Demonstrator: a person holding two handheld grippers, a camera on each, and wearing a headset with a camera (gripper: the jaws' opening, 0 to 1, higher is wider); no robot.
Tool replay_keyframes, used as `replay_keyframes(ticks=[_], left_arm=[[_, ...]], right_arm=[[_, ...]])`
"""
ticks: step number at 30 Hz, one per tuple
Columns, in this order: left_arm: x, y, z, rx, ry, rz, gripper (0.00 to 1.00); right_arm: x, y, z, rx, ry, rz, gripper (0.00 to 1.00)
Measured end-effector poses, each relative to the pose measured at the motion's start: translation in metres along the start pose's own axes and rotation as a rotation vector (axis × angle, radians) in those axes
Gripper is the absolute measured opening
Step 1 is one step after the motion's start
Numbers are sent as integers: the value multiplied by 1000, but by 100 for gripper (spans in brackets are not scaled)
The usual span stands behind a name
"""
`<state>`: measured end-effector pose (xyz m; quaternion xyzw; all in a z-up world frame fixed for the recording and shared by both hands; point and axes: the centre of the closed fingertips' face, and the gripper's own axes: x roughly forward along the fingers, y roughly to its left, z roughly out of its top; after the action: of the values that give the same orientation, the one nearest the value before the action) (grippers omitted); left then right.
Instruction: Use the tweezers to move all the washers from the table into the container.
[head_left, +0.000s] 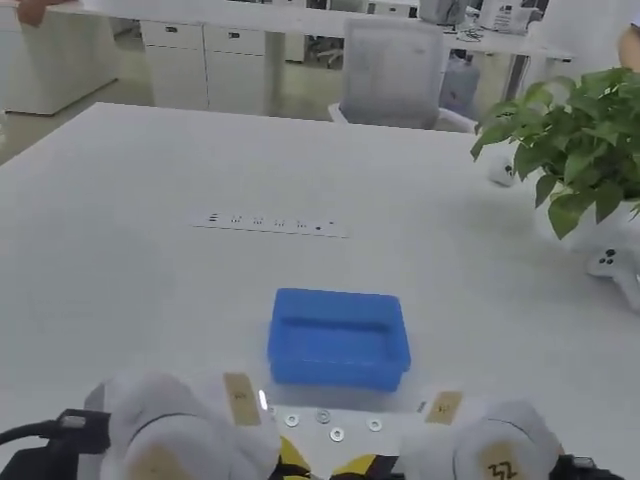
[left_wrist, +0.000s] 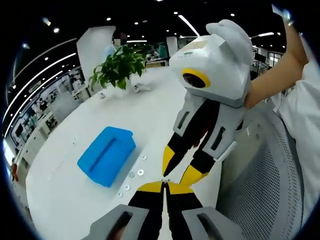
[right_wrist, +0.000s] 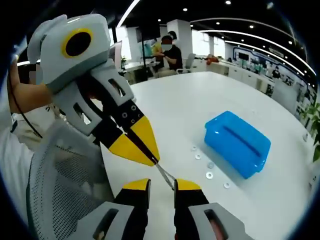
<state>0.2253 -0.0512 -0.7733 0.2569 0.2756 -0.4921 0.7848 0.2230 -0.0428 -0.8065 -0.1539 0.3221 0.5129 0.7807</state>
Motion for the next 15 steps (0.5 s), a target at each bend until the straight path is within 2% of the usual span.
replay_keyframes(ticks=[3,4,6,9,11,15], left_arm=[[-2,-3,2,36,8,-12,0],[-3,-4,2,57,24,-20,0],[-4,-7,4,91,27,-31,0],[-5,-11,6,92,26,-61,0],[-5,-10,6,120,34,-65,0],[-6,-11,7,138,32,-77,0]], right_arm=[[2,2,5,-12,-11,9,16],[2,2,6,-34,-9,7,16],[2,4,9,-71,-9,14,15],[4,6,11,-101,-11,37,8],[5,7,11,-118,-7,40,7],[5,9,12,-137,-11,52,3]])
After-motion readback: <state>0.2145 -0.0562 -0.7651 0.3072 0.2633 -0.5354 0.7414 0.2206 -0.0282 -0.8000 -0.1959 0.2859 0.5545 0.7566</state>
